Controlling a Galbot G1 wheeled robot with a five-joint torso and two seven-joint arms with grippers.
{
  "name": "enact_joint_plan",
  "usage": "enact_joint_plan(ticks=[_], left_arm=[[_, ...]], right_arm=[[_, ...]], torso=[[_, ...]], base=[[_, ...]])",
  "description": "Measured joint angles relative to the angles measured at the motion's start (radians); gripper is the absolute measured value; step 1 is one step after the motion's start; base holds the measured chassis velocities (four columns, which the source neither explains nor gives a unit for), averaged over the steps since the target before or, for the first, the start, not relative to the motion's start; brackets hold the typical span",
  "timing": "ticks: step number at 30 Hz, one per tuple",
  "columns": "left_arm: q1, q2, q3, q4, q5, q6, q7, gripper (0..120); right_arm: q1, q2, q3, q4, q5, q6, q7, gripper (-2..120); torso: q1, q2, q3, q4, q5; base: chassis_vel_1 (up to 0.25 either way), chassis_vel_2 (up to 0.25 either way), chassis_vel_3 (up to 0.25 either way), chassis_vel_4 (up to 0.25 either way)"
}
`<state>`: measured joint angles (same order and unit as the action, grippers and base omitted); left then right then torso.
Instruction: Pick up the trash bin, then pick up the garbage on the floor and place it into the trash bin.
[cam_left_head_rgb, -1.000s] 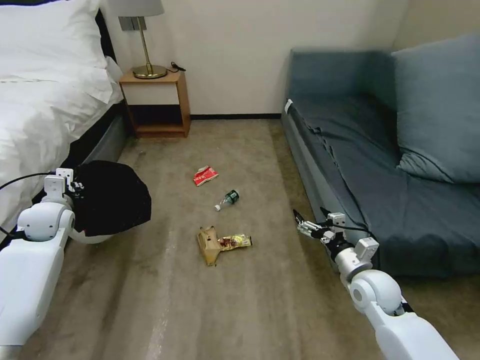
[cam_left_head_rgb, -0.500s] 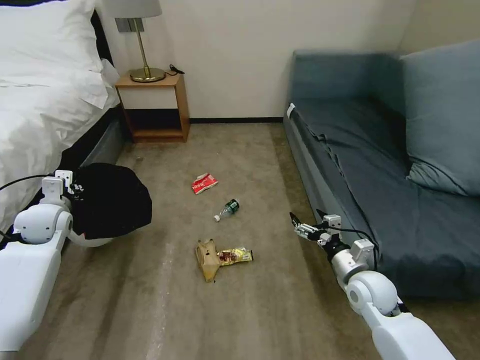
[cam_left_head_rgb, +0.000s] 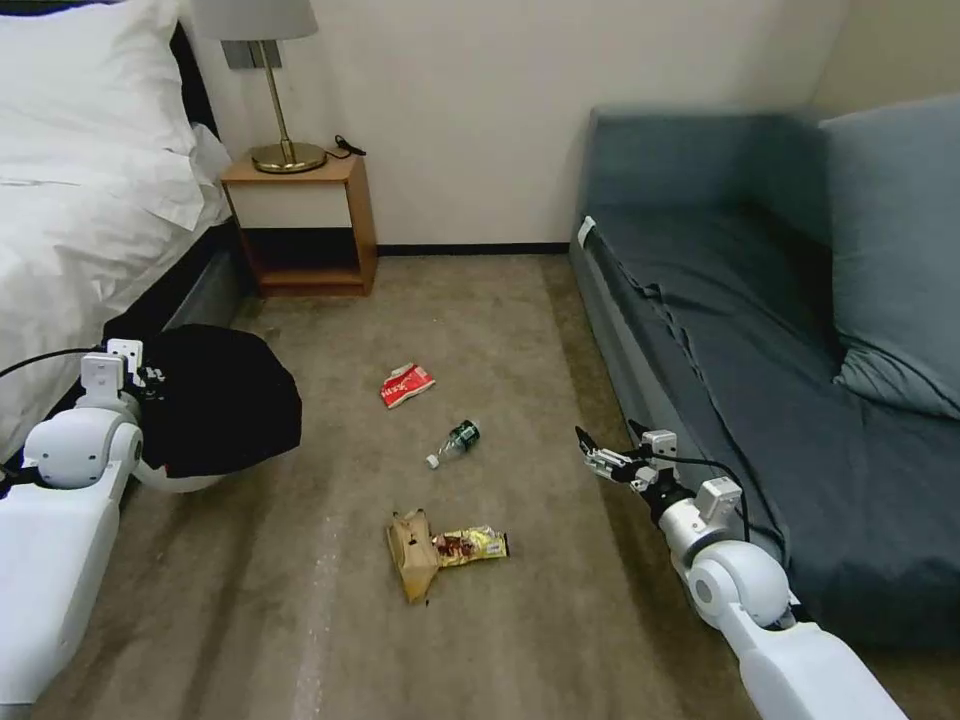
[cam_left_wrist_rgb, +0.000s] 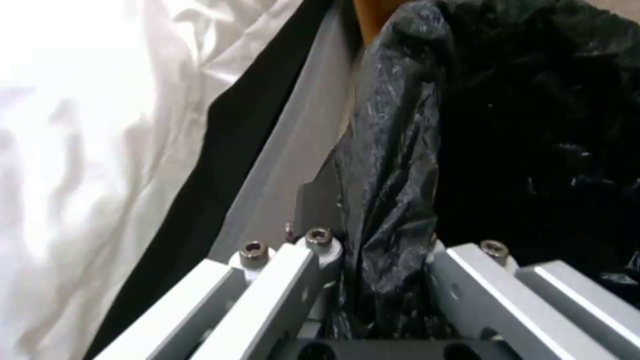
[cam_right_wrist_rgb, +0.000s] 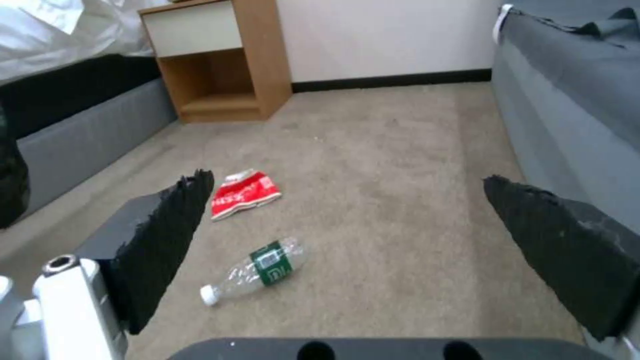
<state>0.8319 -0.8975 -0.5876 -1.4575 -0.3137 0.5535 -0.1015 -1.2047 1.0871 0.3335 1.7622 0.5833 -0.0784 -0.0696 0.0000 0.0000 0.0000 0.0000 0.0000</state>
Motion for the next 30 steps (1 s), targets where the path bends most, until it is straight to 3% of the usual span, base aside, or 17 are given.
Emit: enact_joint_plan(ticks=[18, 30], left_arm=[[0.02, -0.001, -0.034, 0.015, 0.031, -0.027, 0.035, 4], [0.052, -0.01, -0.05, -0.02, 0.039, -0.029, 0.041, 4]], right_arm=[[0.027, 0.02, -0.049, -0.04, -0.016, 0.004, -0.002, 100], [0.05, 0.001, -0.105, -0.059, -0.018, 0.001, -0.008, 100]], torso=[[0.0, 0.0, 0.0, -0.0001, -0.0001], [0.0, 0.0, 0.0, 0.0001, 0.0]], base=[[-0.107, 0.104, 0.102, -0.101], [-0.085, 0.094, 0.081, -0.085]])
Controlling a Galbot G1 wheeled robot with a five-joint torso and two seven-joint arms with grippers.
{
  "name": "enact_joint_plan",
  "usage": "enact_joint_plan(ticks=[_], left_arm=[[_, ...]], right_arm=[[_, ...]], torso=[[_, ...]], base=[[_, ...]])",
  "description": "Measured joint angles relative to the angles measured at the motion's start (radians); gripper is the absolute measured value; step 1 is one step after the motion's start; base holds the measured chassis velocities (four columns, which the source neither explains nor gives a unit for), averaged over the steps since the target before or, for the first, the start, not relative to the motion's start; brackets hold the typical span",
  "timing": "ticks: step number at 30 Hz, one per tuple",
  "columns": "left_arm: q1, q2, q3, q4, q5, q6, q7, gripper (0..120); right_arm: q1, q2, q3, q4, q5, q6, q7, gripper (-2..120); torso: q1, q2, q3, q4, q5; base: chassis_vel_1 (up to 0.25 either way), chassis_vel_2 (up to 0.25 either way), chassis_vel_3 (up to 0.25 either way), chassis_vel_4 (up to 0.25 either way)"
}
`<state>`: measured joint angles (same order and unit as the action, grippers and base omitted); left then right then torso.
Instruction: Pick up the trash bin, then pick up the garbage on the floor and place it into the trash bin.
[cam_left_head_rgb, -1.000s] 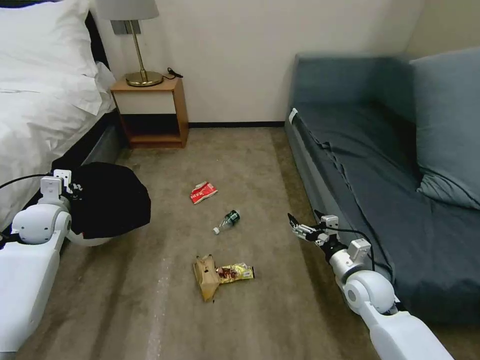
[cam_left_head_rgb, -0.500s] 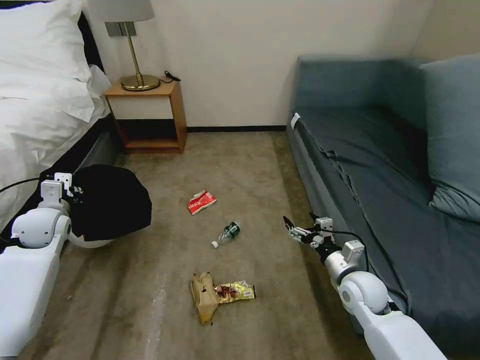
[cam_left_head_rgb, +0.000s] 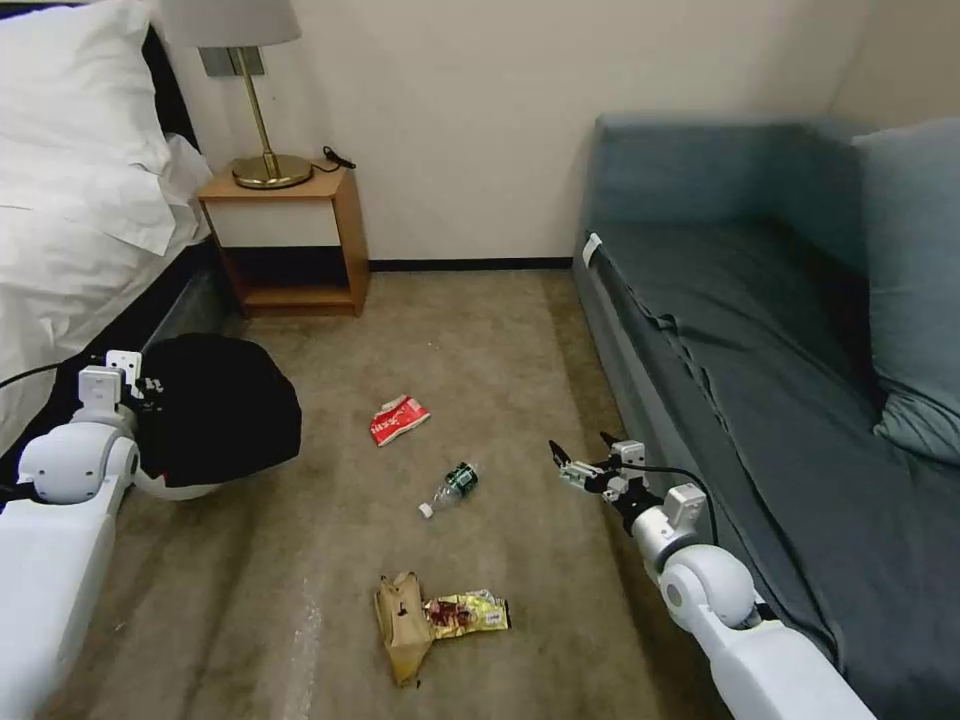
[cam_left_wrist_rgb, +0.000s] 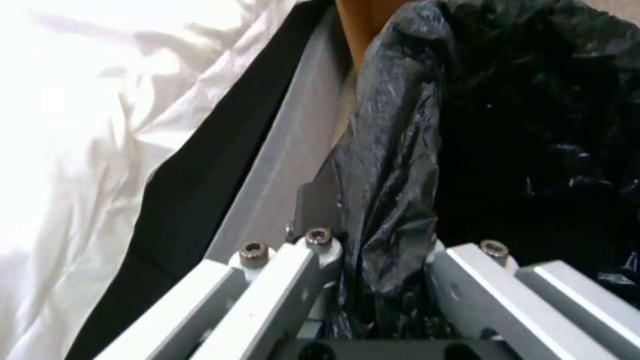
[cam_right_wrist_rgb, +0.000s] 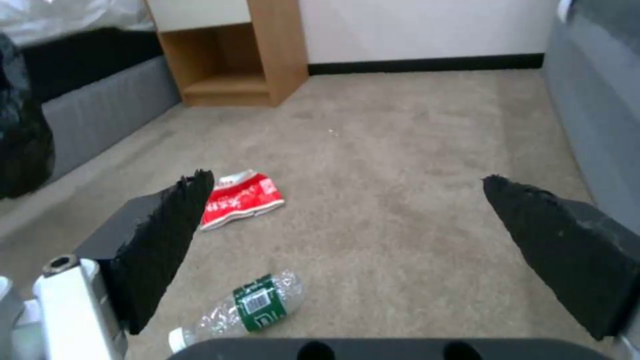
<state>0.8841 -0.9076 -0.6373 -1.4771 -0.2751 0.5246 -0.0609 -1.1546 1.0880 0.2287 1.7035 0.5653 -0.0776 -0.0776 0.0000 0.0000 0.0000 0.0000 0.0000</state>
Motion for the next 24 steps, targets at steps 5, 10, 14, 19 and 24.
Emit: enact_joint_plan(ticks=[5, 10, 14, 19, 24], left_arm=[[0.04, -0.003, -0.022, -0.047, 0.0, 0.0, 0.0, 4], [0.064, -0.006, -0.037, -0.072, 0.003, 0.0, 0.0, 4], [0.094, -0.025, -0.048, -0.126, 0.006, 0.013, -0.009, 4], [0.123, -0.048, -0.052, -0.194, 0.005, 0.031, -0.018, 4], [0.141, -0.059, -0.053, -0.227, 0.011, 0.02, -0.008, 4]], right_arm=[[0.028, -0.074, -0.065, -0.008, 0.002, -0.03, -0.021, 100], [0.072, -0.137, -0.144, -0.008, 0.001, -0.063, -0.05, 100], [0.149, -0.188, -0.26, -0.027, -0.022, -0.085, -0.072, 100], [0.226, -0.239, -0.399, -0.043, -0.026, -0.124, -0.124, 100], [0.295, -0.262, -0.526, -0.102, -0.029, -0.101, -0.214, 100]], torso=[[0.0, 0.0, 0.0, -0.0001, 0.0], [0.0, 0.0, 0.0, -0.0002, 0.0001], [0.0, 0.0, 0.0, 0.0002, 0.0002], [0.0, 0.0, 0.0, -0.0003, 0.0002], [0.0, 0.0, 0.0, 0.0, 0.0003]], base=[[-0.071, 0.071, 0.053, -0.067], [-0.022, 0.008, 0.012, -0.013], [0.0, 0.0, 0.0, 0.0], [0.0, 0.0, 0.0, 0.0], [0.0, 0.0, 0.0, 0.0]])
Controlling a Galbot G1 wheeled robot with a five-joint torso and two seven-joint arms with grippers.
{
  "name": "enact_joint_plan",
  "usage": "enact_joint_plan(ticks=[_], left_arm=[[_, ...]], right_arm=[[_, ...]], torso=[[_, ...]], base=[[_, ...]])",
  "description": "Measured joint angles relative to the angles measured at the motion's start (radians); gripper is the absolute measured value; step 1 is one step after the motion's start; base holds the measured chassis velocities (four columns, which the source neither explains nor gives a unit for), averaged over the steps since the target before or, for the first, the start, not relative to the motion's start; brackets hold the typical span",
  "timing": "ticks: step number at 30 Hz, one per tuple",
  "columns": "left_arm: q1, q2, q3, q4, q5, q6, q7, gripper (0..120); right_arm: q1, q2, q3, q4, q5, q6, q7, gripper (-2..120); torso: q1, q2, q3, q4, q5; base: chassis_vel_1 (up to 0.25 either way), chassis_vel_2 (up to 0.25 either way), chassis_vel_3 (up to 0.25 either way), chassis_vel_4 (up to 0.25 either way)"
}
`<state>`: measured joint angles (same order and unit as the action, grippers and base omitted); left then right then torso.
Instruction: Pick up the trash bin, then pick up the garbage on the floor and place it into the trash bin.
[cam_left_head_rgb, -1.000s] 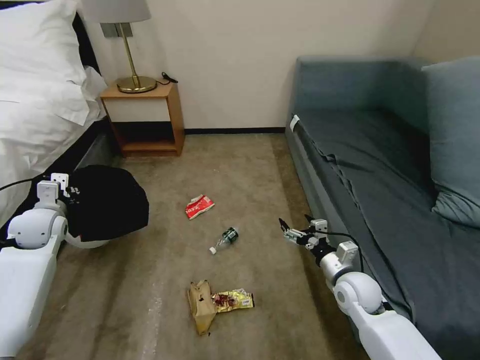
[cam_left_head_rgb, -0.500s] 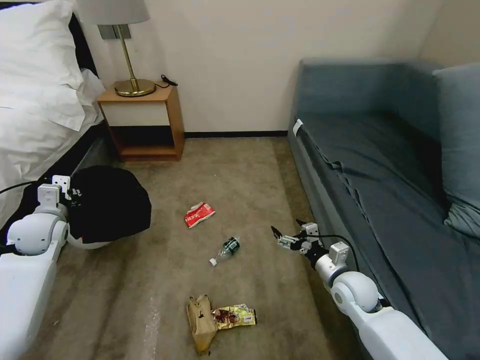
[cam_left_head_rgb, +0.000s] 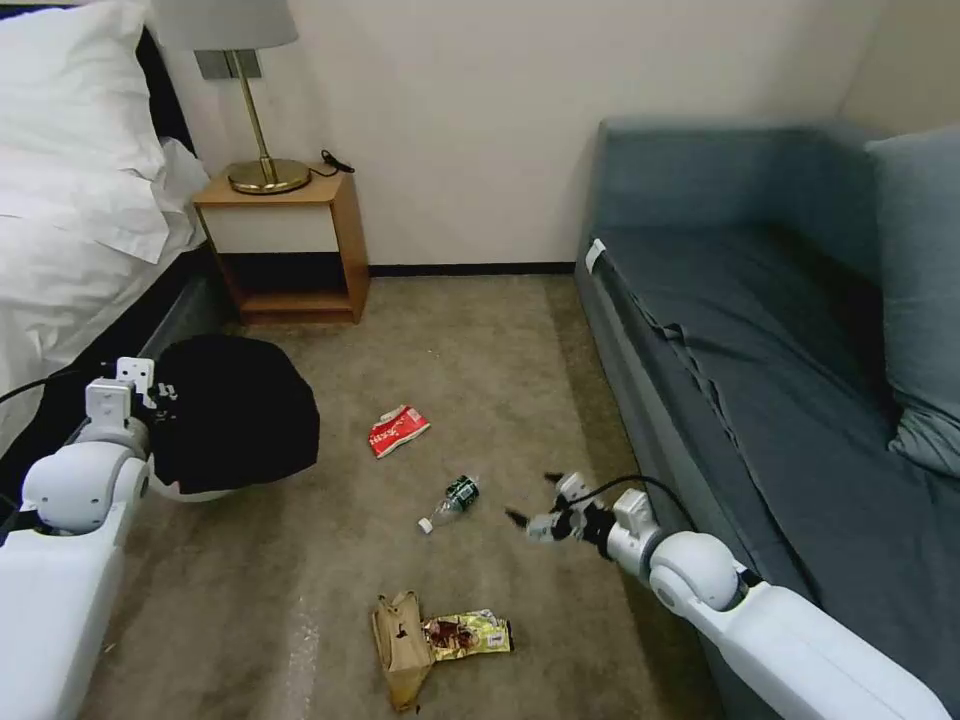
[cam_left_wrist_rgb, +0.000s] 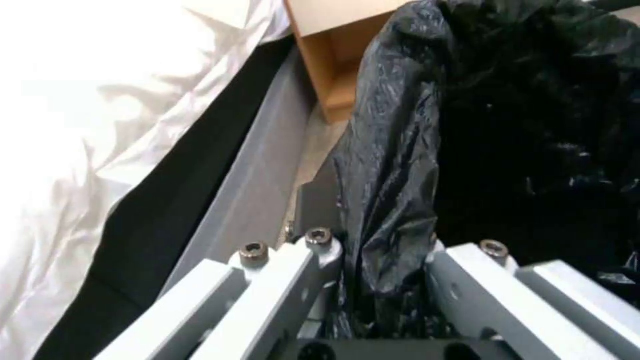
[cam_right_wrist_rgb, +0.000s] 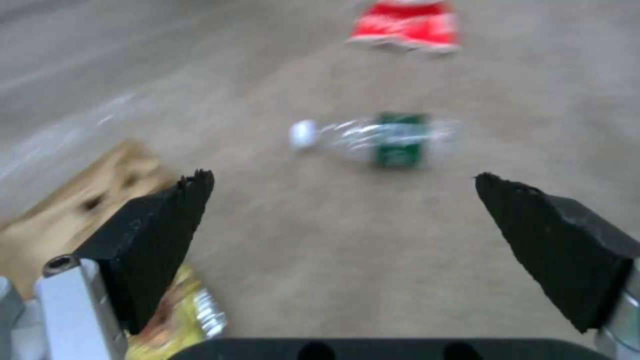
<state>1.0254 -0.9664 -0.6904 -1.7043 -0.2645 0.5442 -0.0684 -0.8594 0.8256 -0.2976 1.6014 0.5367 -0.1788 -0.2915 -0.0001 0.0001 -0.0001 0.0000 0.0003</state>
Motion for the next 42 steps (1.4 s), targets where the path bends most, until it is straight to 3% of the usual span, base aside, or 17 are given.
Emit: enact_joint_plan(ticks=[4, 15, 31, 34, 37, 42], left_arm=[[0.014, -0.028, -0.001, -0.007, 0.022, -0.017, 0.014, 4], [0.016, -0.039, 0.004, -0.017, 0.035, -0.025, 0.024, 4], [0.042, -0.028, 0.0, -0.085, 0.008, -0.026, 0.023, 4], [0.051, -0.036, 0.001, -0.1, 0.006, -0.028, 0.02, 4], [0.063, -0.038, -0.003, -0.111, 0.003, -0.032, 0.02, 4], [0.075, -0.036, -0.02, -0.118, -0.016, -0.04, 0.018, 4]], right_arm=[[0.042, 0.021, -0.087, -0.091, -0.05, 0.04, -0.108, 100], [0.033, 0.101, -0.199, -0.198, -0.138, 0.055, -0.134, 100], [-0.019, 0.219, -0.161, -0.373, -0.23, 0.146, -0.145, 100], [-0.018, 0.269, -0.148, -0.435, -0.249, 0.163, -0.144, 100], [-0.019, 0.298, -0.143, -0.461, -0.251, 0.173, -0.15, 96], [-0.025, 0.309, -0.134, -0.479, -0.212, 0.2, -0.204, 73]], torso=[[0.0, 0.0, 0.0, 0.0001, -0.0003], [0.0, 0.0, 0.0, 0.0, -0.0002], [0.0, 0.0, 0.0, -0.0001, -0.0003], [0.0, 0.0, 0.0, -0.0001, -0.0003], [0.0, 0.0, 0.0, 0.0001, -0.0004], [0.0, 0.0, 0.0, 0.0002, -0.0004]], base=[[0.0, 0.0, 0.0, 0.0], [0.0, 0.0, 0.0, 0.0], [0.0, 0.0, 0.0, 0.0], [0.0, 0.0, 0.0, 0.0], [0.0, 0.0, 0.0, 0.0], [0.0, 0.0, 0.0, 0.0]])
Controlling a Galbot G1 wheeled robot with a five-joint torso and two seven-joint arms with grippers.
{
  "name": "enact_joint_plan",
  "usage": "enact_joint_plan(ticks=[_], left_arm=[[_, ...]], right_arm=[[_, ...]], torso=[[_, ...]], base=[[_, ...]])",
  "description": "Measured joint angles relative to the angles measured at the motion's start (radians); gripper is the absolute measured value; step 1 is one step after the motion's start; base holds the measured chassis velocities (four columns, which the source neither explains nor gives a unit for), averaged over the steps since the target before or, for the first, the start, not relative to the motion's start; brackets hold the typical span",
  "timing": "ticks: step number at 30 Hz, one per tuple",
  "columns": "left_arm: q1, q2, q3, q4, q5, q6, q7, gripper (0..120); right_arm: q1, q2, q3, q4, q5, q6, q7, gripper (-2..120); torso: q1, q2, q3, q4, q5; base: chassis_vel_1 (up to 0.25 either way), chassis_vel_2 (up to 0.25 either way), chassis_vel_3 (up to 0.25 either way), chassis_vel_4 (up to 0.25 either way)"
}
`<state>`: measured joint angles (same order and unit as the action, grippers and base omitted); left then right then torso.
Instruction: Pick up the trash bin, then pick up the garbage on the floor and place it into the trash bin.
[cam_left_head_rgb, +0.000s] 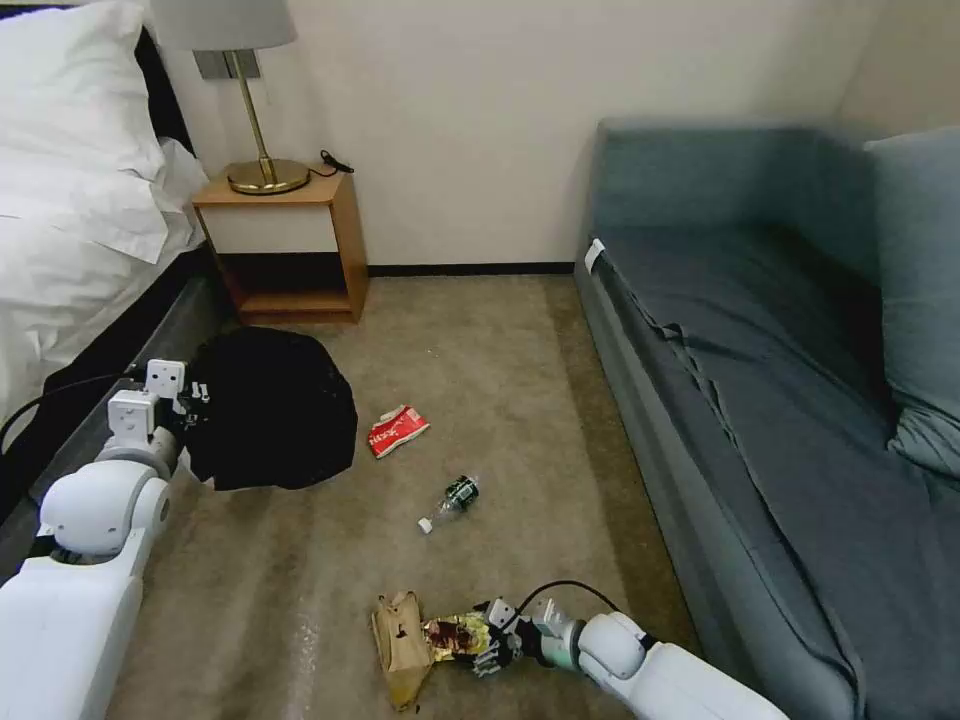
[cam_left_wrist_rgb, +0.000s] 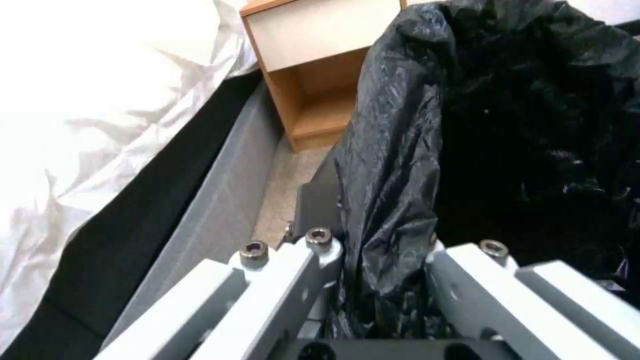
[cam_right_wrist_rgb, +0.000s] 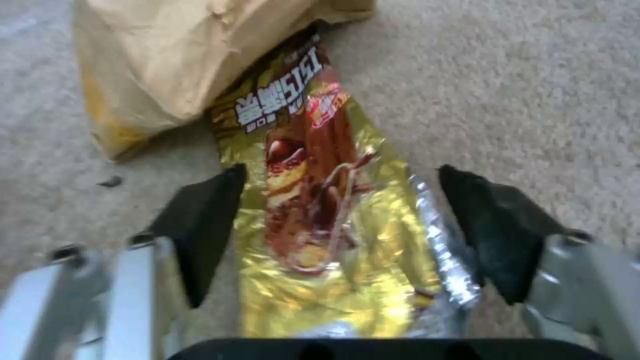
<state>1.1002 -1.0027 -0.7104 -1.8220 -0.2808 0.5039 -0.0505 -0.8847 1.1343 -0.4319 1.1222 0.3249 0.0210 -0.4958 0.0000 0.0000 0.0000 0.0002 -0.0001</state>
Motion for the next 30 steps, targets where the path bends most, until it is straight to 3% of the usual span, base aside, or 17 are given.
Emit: enact_joint_plan(ticks=[3, 10, 18, 20, 30], left_arm=[[0.0, 0.001, 0.0, -0.002, -0.005, 0.0, 0.0, 4], [0.002, 0.007, 0.0, -0.018, -0.016, 0.003, -0.003, 4], [0.008, 0.005, 0.001, -0.027, -0.021, 0.006, -0.009, 4], [0.013, -0.004, 0.004, -0.032, -0.021, 0.006, -0.012, 4], [0.019, -0.016, 0.006, -0.043, -0.02, 0.007, -0.015, 4]], right_arm=[[-0.003, -0.003, 0.005, 0.0, 0.002, 0.001, -0.004, 68], [-0.016, -0.015, 0.031, 0.011, 0.001, 0.001, -0.007, 37], [-0.032, -0.021, 0.048, 0.014, 0.0, 0.005, -0.015, 13], [-0.038, -0.017, 0.056, 0.013, -0.002, 0.007, -0.015, 2], [-0.062, -0.016, 0.09, 0.023, -0.009, 0.018, -0.019, 0]], torso=[[0.0, 0.0, 0.0, 0.0, 0.0001], [0.0, 0.0, 0.0, -0.0002, 0.0001], [0.0, 0.0, 0.0, -0.0002, 0.0001], [0.0, 0.0, 0.0, -0.0001, 0.0001], [0.0, 0.0, 0.0, -0.0001, 0.0002]], base=[[0.0, 0.0, 0.0, 0.0], [0.0, 0.0, 0.0, 0.0], [0.0, 0.0, 0.0, 0.0], [0.0, 0.0, 0.0, 0.0], [0.0, 0.0, 0.0, 0.0]])
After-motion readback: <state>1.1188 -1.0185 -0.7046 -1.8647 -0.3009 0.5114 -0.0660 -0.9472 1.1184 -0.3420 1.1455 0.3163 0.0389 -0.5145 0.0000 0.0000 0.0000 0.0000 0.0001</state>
